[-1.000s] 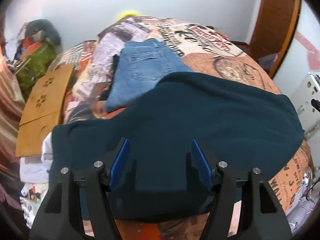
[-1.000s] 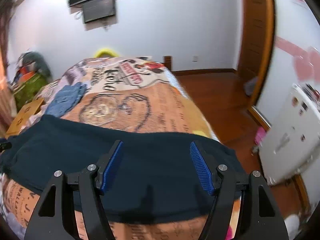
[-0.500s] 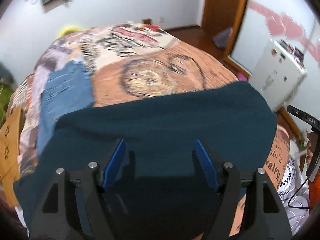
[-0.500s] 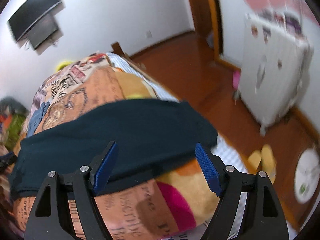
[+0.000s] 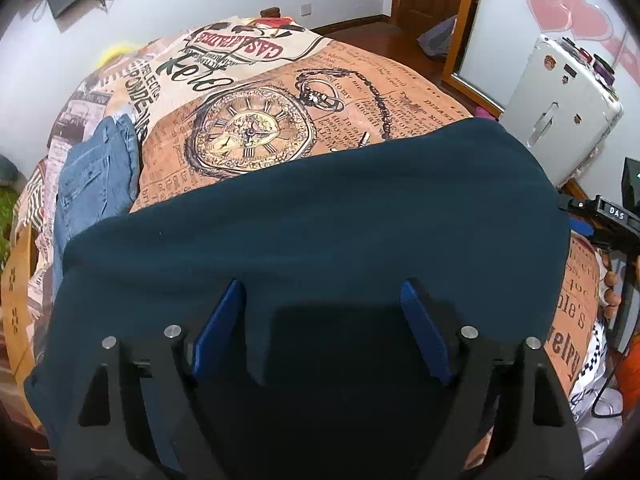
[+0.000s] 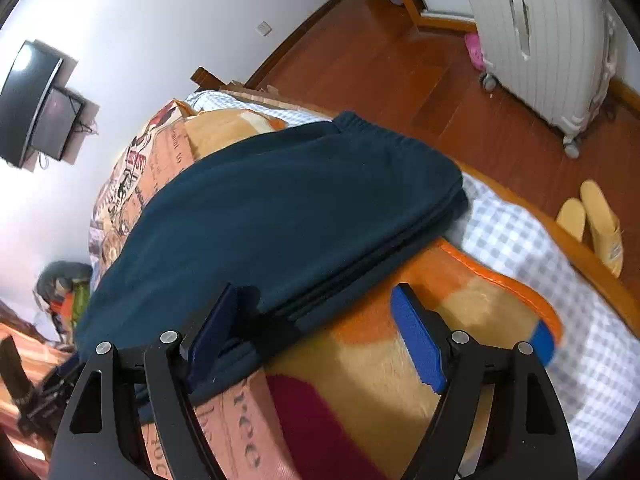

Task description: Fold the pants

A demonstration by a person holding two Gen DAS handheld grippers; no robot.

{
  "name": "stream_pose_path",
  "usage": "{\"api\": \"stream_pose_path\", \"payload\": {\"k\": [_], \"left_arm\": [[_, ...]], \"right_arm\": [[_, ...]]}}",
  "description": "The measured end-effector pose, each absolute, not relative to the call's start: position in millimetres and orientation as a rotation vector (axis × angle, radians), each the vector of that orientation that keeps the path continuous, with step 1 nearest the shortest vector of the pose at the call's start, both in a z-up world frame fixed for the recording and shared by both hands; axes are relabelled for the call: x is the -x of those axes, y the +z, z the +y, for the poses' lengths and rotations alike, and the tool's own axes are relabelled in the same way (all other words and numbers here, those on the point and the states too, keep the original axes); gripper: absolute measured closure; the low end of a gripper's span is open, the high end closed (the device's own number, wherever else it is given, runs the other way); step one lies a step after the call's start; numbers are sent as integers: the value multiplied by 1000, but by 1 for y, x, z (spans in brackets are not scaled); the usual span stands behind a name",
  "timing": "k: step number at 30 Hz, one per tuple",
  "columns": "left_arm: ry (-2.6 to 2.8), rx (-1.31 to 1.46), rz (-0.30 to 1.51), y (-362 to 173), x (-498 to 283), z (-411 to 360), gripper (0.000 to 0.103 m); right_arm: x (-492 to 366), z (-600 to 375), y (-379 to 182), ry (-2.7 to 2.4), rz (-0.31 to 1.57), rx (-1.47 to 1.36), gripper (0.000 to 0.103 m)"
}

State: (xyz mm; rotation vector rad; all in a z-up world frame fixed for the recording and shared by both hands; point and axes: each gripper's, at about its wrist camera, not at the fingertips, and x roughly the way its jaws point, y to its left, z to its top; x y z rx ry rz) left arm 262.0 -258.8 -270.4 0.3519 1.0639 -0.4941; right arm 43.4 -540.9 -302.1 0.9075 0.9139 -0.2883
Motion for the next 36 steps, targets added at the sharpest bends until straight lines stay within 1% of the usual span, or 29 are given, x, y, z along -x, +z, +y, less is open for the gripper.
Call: {"api": "stream_pose_path", "payload": {"k": [4,6,8,9,10,11,12,14,17,20,28,32,36], "left_arm": [[-486,-359,1060,-272,-263,-263,20],[-486,-363,1058,-272,-263,-264,20],[-485,-363,1057,-272,-263,-264,20],[-485,-363,1057,-272,-263,-264,20],[-485,-363,1057,-272,-263,-264,20],[-484,-364,1056,-272,-263,-264,20],[-483,-364,1055,-272,-262,-264,20],[-479,-367,1050,-271,-262,-264,20],[-475,-369,1040,-268,-259,-264,20],[-481,-361,1025,-262,-254,-261,20],[-478,-310,953,-232,-241,-241,20],[-457,-264,915,-215,-237,-221,20],[-431,-225,890,-203,-233,-199,20]], "right_arm": [[-47,-547,-309,-278,893,-958,27],[-48,-550,-311,-281,876,-972,29],[-48,-554,-310,-279,854,-977,41],[-49,-556,-310,-278,845,-980,44],[-50,-560,-311,-276,837,-988,50],[-49,-562,-311,-277,825,-1001,58],[-50,-565,-311,-280,818,-1004,62],[-49,-567,-306,-287,801,-991,82],[-53,-567,-296,-284,782,-958,87],[-55,-564,-278,-281,751,-895,89],[-65,-543,-218,-224,644,-725,90],[-77,-515,-184,-149,602,-600,90],[-89,-480,-161,-60,589,-469,90]]}}
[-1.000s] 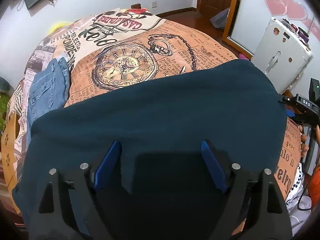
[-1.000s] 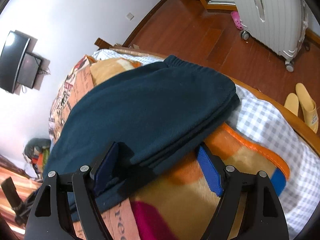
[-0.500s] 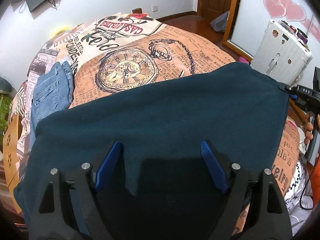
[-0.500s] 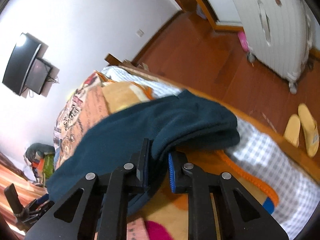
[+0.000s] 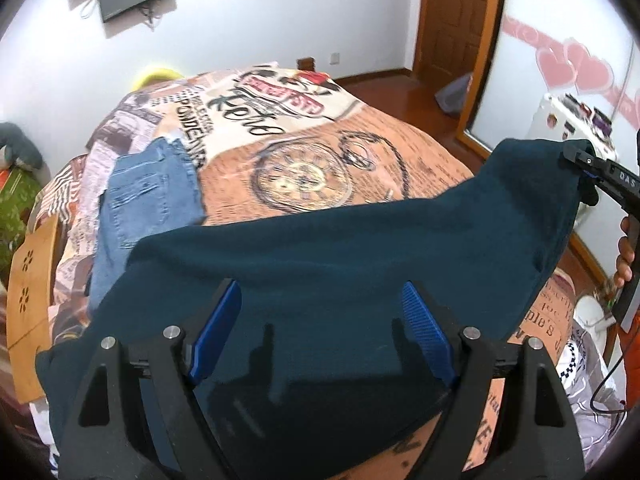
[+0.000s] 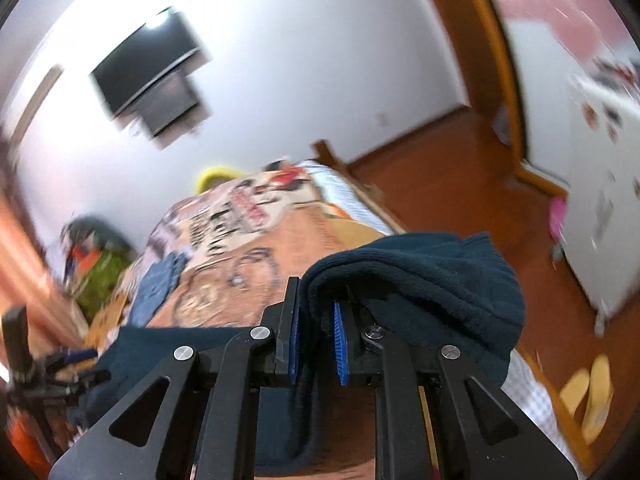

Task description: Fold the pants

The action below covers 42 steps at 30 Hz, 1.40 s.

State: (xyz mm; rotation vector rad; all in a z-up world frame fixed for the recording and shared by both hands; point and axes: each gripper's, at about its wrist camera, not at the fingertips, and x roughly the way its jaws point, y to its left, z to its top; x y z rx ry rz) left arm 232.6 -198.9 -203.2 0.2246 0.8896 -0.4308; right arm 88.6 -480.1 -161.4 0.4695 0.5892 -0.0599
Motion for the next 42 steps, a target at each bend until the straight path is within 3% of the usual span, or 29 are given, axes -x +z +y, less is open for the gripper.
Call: {"api": "stream_pose_path", "payload": {"k": [8,16,19,23,32,42], "left_arm": [[-373,-151,877,-197,-228,-155,20],[-364,-94,892,-204,-226,-133,20],[-374,-89,896,-207,-226,-129,20],[-390,-87,897,-208,-226,-130,20],[-415,-109,904,-212,-235,-144,20],[-425,-140,916,-217,-245,-159,20]], "right_arm": [[-117,-382,-156,224,682,-200,90],[-125,-309,-220,400,910,-92,86],[-124,-308,-227,398,947,-126,83],[-116,-322,-218,396,983,-206,60],[-85,-372,-197,224,940,-191,59],[-136,-431,-222,-51,949,-180,59]]}}
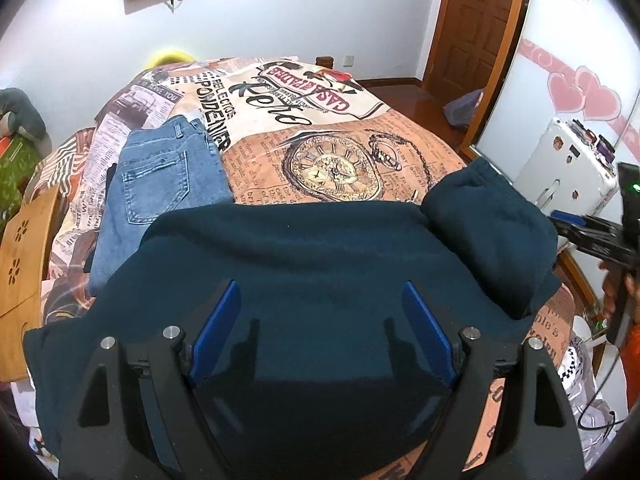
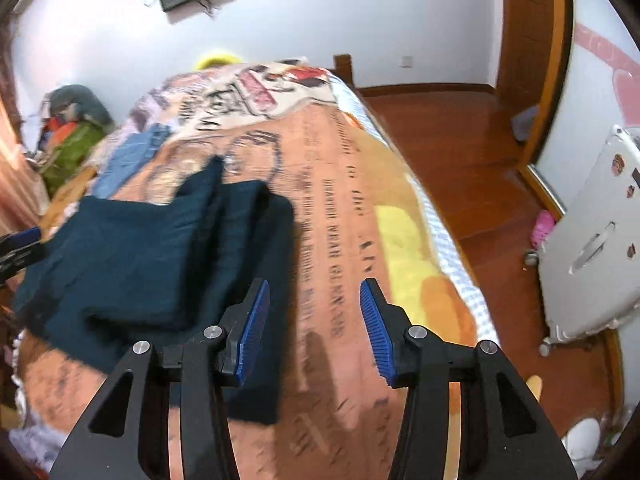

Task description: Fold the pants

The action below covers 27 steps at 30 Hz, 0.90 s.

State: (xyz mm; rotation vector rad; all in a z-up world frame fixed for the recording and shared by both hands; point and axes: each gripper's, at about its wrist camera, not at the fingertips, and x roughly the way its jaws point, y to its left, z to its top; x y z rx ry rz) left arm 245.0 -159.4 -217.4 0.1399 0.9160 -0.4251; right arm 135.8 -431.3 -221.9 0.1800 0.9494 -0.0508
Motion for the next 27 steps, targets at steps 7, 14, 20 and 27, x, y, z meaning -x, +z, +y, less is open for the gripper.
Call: {"api": "stream_pose_path", "payload": {"k": [7,14,20,27], "left_arm": [[-408,-160,935,-225,-252,-157,20],[-394,-129,933,-224,-258,-146,20],[-407,-108,941,-220,-260,-140,20],[-508,-40,1010,-223,-263,-157,20]], "right_arm": [[-168,-403,-234,43,988,-145,59],[-180,-354,-211,264,928,-151,59],[-174,-312,-203,415,887,-111,56],[-162,-326,-209,333,906,-133,55]]}}
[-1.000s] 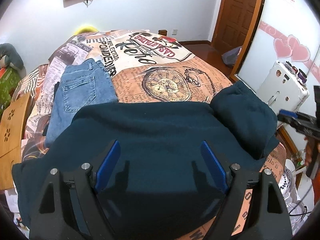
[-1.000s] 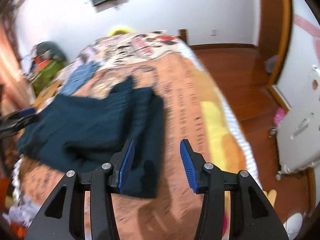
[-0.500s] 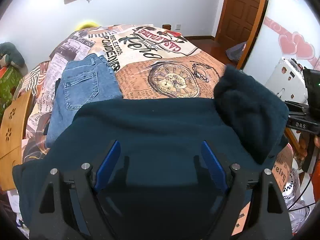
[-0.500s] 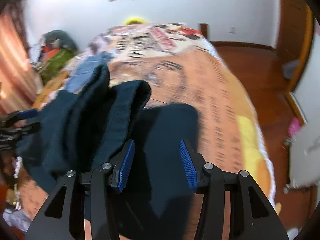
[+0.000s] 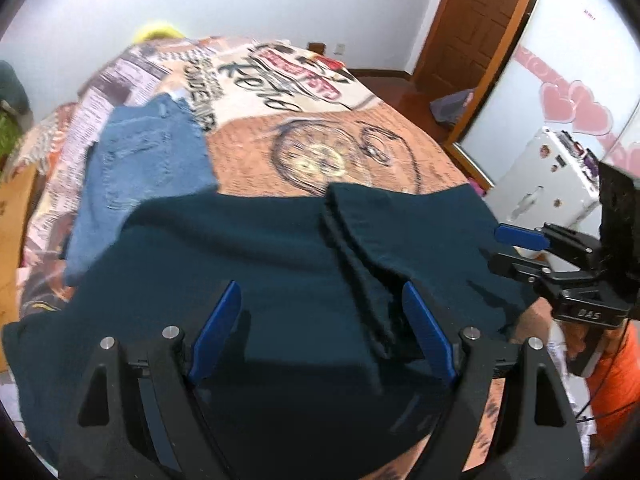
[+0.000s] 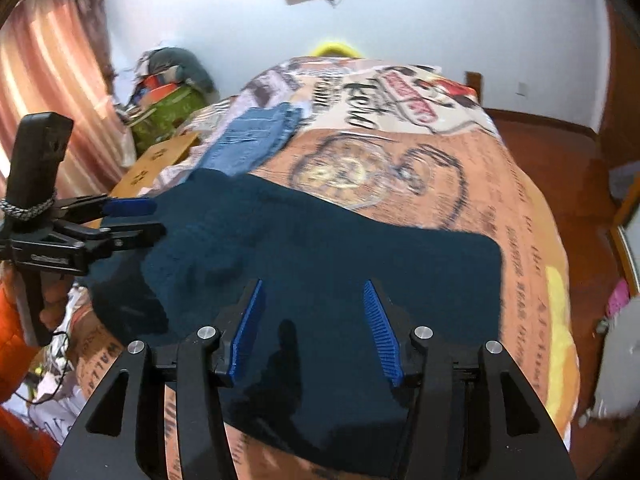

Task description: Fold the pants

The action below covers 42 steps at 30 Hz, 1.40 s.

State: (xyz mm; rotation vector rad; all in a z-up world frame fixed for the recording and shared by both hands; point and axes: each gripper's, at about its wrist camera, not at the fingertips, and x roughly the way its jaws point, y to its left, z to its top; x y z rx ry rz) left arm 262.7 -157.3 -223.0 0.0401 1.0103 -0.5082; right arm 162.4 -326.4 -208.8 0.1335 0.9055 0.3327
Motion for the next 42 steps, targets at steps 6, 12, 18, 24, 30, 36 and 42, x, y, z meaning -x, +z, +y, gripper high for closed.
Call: {"api": "stream_pose_path", "payload": {"k": [6,12,18,24,30,36,42], "left_arm": [[-559,53,1095,-233,-265,-170,20],[-518,57,1025,-213,-254,-169,20],[-484,64,948,-193,-243,-163,20],[-517,73,1067,-219,-243,-177,20],[-504,105,1149,-254,-239,-187,25],[-527,81,1139,-253,-240,-202,54],[-527,7,1065,-234,-231,-204,72]], "right_arm": [[-142,-356,-216,241,925,-195,55],[-122,-375,-226,178,944,-218,55],[-105,-382,-232,158,945,-217,54],[-98,-381,-232,145,931,-214,48],[-89,-387,-232,132,929,-225,40],[-83,-392,-238,131,945,-233,40],[-78,-391,-243,126,975,-233,40]]}}
